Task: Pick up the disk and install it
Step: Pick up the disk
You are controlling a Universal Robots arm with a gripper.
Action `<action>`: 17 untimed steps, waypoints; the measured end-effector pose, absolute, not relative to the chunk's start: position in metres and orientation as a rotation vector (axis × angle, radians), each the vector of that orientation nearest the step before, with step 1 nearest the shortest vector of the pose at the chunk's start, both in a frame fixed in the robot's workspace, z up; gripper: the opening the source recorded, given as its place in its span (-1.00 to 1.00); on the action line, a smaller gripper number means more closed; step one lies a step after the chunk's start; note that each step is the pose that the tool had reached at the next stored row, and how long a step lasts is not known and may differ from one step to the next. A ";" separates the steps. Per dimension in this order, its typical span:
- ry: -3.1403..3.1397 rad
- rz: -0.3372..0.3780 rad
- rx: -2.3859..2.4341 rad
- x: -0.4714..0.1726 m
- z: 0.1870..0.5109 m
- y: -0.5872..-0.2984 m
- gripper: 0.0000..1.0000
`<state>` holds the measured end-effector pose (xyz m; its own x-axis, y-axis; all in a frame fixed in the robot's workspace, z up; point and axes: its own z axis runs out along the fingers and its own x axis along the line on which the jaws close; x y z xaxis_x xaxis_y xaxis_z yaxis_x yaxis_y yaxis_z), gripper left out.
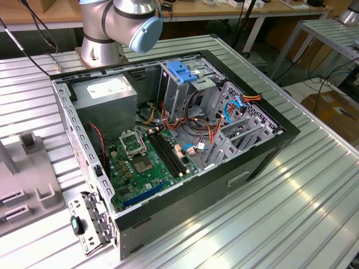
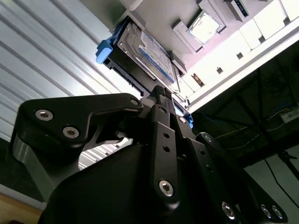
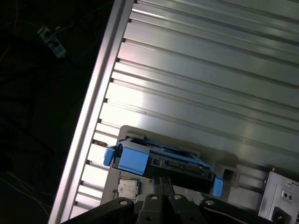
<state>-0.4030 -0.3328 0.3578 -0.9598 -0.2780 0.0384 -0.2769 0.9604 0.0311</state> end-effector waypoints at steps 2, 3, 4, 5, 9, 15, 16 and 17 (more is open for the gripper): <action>-3.066 -0.039 0.453 -0.403 0.358 -0.333 -0.79; -3.064 -0.039 0.464 -0.403 0.358 -0.333 -0.79; -3.062 -0.039 0.472 -0.403 0.358 -0.333 -0.79; -3.062 -0.038 0.477 -0.403 0.358 -0.333 -0.79; -3.058 -0.038 0.498 -0.403 0.358 -0.333 -0.79; -3.054 -0.037 0.520 -0.403 0.358 -0.333 -0.79; -3.054 -0.037 0.523 -0.403 0.358 -0.333 -0.79; -3.053 -0.037 0.526 -0.403 0.358 -0.333 -0.79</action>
